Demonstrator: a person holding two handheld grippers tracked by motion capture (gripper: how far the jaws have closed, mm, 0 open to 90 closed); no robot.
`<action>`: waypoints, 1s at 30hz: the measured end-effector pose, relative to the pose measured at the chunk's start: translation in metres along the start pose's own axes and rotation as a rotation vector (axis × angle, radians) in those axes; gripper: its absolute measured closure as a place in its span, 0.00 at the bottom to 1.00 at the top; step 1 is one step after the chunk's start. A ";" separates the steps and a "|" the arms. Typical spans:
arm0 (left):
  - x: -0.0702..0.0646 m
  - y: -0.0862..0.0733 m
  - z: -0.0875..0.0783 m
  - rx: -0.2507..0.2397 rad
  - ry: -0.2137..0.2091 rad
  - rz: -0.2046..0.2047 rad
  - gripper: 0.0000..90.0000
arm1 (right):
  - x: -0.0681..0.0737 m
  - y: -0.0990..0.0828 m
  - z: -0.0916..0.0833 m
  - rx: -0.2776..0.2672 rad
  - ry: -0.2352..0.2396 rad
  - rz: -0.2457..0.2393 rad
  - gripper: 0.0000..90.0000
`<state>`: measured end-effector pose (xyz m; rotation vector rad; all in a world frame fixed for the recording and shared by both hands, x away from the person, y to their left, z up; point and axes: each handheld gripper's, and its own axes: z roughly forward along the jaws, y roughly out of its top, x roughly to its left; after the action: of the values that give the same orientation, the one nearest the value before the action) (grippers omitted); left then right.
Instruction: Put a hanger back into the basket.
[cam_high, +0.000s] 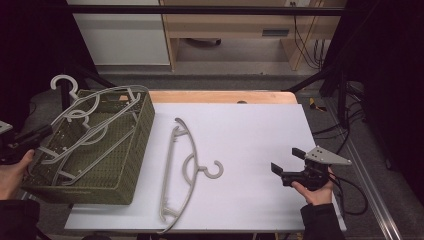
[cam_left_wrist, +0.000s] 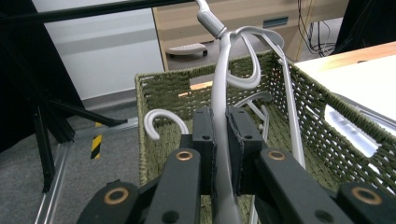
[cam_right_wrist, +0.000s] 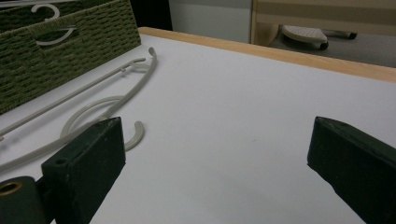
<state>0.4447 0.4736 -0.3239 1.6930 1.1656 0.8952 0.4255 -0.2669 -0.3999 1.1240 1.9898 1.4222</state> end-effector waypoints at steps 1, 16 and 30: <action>0.000 0.000 0.000 0.000 0.000 0.000 0.92 | 0.000 0.000 0.000 0.000 0.000 0.000 0.05; -0.008 -0.020 0.009 0.070 -0.004 0.011 0.91 | 0.001 0.000 0.001 0.003 -0.004 0.000 0.05; -0.015 -0.023 0.029 0.235 0.034 0.009 0.91 | 0.001 -0.001 0.002 0.005 -0.002 -0.004 0.05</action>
<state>0.4588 0.4562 -0.3570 1.8777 1.3299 0.8207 0.4259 -0.2652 -0.4008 1.1230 1.9939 1.4147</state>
